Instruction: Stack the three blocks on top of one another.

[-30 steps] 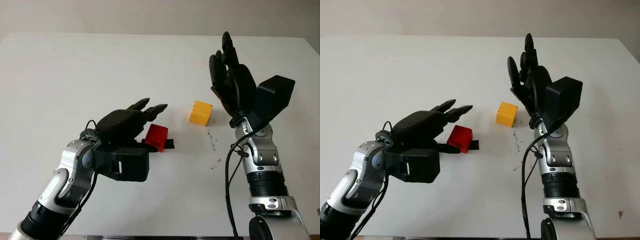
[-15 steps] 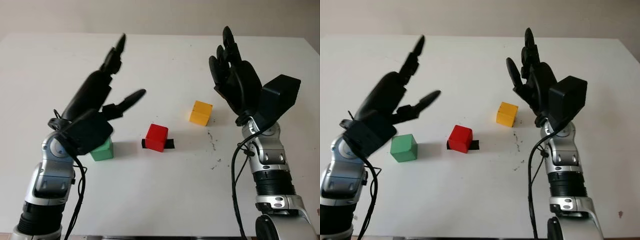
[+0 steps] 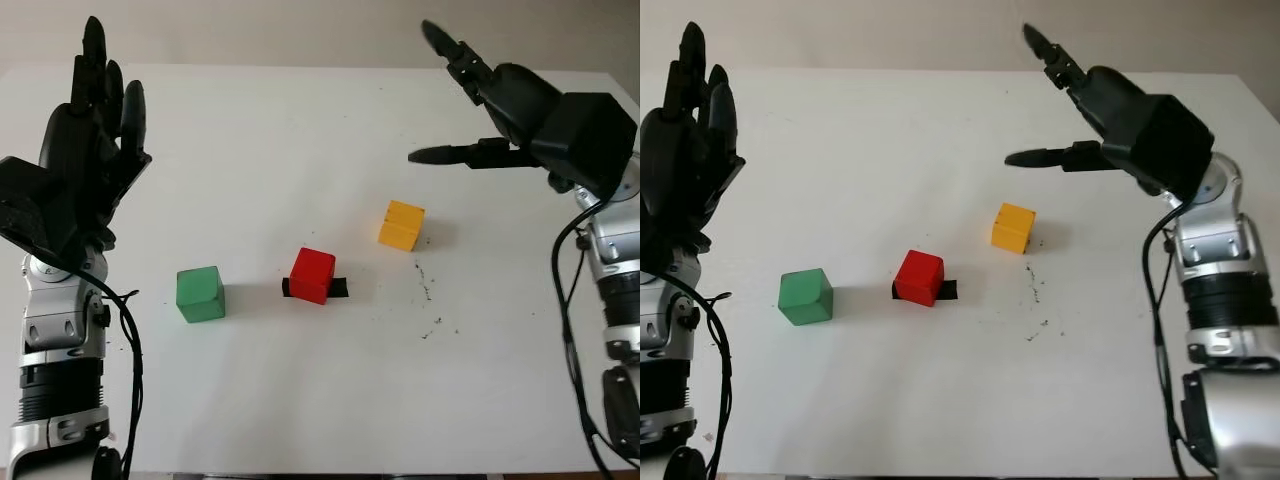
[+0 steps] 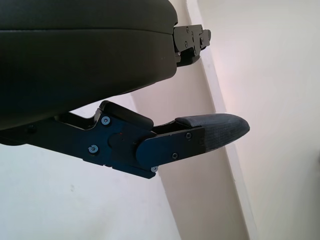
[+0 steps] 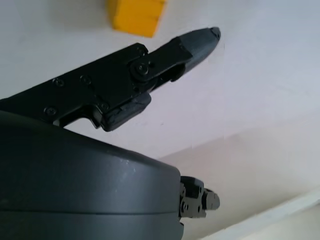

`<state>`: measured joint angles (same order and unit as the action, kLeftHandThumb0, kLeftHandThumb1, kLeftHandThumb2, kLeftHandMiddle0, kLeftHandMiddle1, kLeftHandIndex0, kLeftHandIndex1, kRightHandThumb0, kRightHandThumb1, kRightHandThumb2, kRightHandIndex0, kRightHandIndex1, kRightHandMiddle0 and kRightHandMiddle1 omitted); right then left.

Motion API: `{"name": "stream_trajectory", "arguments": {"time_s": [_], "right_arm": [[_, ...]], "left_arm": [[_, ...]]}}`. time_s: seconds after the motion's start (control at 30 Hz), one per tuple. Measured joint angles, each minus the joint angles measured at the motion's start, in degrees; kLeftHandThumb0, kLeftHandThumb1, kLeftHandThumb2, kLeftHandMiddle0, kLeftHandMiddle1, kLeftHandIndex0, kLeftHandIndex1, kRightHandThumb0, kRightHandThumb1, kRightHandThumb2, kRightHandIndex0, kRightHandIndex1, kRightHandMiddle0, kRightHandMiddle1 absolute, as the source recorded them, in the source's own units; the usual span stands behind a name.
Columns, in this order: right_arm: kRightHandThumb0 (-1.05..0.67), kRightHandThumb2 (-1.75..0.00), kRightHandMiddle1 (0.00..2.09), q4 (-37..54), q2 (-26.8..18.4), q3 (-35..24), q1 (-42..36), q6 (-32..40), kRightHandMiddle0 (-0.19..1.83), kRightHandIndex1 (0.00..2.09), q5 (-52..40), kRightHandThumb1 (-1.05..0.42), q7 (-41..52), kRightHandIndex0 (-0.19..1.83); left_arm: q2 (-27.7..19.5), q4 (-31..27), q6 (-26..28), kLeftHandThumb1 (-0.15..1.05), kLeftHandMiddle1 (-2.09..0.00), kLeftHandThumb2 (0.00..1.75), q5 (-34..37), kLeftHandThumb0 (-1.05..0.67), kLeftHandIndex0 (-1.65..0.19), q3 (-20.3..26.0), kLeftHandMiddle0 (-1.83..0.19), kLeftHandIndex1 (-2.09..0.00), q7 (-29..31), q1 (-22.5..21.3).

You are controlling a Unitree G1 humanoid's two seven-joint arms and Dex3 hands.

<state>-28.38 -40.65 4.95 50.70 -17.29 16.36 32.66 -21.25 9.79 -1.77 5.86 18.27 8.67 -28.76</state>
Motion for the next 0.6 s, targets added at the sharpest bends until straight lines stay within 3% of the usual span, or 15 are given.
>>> {"name": "stream_trajectory", "arguments": {"time_s": [0.33, 0.6], "right_arm": [[-0.61, -0.04, 0.10, -4.2, -7.5, 11.9, 4.0, -24.2, 0.12, 0.07, 23.4, -0.79, -8.6, -0.08], [-0.56, -0.05, 0.13, -9.2, -9.2, 17.4, 8.0, -31.9, 0.23, 0.08, 34.5, -0.78, -18.2, -0.01]], "left_arm": [[0.7, 1.0, 1.5, 1.05, -0.06, 0.63, 0.8, -0.67, 0.12, -0.6, 0.10, -0.05, -2.9, -1.0], [1.2, -0.1, 1.8, 1.05, -0.06, 0.64, 0.7, -0.66, 0.11, -1.6, 0.08, -0.06, -4.6, -1.0]]}}
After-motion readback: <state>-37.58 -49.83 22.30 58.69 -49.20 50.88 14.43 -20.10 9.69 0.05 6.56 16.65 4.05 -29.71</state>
